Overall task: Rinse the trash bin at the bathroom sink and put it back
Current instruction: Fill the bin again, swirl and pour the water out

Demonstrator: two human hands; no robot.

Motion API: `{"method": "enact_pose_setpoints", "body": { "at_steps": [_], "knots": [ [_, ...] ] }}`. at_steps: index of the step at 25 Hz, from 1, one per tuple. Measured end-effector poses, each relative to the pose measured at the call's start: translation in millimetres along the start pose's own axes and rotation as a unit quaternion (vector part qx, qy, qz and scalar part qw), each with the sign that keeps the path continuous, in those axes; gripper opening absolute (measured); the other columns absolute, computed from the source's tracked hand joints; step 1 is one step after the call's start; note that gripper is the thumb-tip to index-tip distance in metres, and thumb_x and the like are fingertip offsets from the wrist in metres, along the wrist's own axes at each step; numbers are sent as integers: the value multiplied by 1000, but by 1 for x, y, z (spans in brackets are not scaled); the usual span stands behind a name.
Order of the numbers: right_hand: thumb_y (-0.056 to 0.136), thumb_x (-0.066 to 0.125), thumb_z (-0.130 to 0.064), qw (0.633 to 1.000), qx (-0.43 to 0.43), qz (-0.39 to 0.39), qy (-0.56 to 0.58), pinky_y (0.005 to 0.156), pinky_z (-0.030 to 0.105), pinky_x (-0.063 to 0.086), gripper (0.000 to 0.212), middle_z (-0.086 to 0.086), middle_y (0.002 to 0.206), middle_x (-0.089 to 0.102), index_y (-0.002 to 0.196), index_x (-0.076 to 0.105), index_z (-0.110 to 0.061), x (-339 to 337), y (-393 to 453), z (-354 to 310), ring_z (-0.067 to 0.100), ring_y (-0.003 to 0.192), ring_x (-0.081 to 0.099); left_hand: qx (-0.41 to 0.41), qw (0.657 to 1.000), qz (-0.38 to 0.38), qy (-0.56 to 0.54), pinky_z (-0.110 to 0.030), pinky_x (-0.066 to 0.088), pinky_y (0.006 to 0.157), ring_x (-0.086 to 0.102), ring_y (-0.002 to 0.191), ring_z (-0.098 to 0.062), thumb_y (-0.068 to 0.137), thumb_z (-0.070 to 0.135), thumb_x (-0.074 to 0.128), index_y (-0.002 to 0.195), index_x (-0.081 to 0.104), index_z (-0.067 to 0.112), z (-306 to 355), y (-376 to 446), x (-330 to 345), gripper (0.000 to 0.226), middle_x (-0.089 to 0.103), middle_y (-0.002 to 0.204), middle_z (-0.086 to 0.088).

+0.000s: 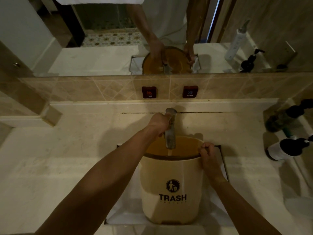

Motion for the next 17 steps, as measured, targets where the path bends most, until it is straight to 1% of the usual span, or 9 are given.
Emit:
{"method": "enact_pose_setpoints", "body": {
  "at_steps": [5, 8, 10, 12, 15, 17],
  "knots": [
    [93, 47, 1, 1000, -1, 0, 6, 53, 10, 34, 7, -1, 77, 39, 94, 44, -5, 0, 3, 3, 13, 69, 38, 11, 1000, -2, -11, -24, 29, 44, 36, 47, -15, 102, 41, 38, 91, 56, 6, 0, 0, 1, 41, 49, 68, -7],
    [94, 45, 0, 1000, 6, -6, 8, 54, 9, 34, 7, -1, 79, 40, 95, 42, -7, 0, 2, 4, 11, 70, 39, 8, 1000, -1, -5, -24, 29, 44, 37, 48, -16, 102, 41, 38, 91, 56, 6, -2, 2, 1, 42, 49, 68, -7],
    [94, 46, -2, 1000, 11, -7, 6, 56, 12, 35, 7, -1, 79, 40, 95, 42, -7, 0, 2, 4, 11, 70, 39, 8, 1000, -2, -4, -24, 29, 43, 37, 47, -16, 102, 41, 37, 90, 57, 6, -1, 2, 1, 42, 48, 66, -6],
    [94, 46, -3, 1000, 14, -6, 3, 60, 18, 36, 7, -2, 79, 40, 95, 42, -8, 1, 2, 3, 11, 70, 39, 7, 1000, -2, -4, -23, 28, 42, 35, 46, -15, 102, 42, 37, 91, 57, 5, -1, 2, 1, 43, 47, 64, -5],
    [94, 46, -3, 1000, 17, -5, 7, 57, 14, 35, 6, -1, 79, 40, 96, 42, -8, 0, 0, 2, 11, 70, 39, 7, 1000, -1, -4, -23, 28, 43, 36, 45, -15, 102, 42, 37, 91, 57, 5, 0, 1, 0, 44, 48, 65, -6],
    [94, 47, -7, 1000, 24, -9, 9, 61, 21, 36, 5, -1, 81, 41, 97, 43, -9, 0, -1, 2, 11, 72, 40, 10, 1000, 1, 0, -24, 29, 42, 38, 46, -16, 102, 42, 37, 90, 57, 4, 0, 0, 1, 45, 50, 66, -7]
  ]
}}
Point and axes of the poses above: each hand's wrist, its own y-axis towards the middle knuckle, its own x-axis out of the palm, z = x × y, the point moved 3 cm from there along y, towards the middle knuckle
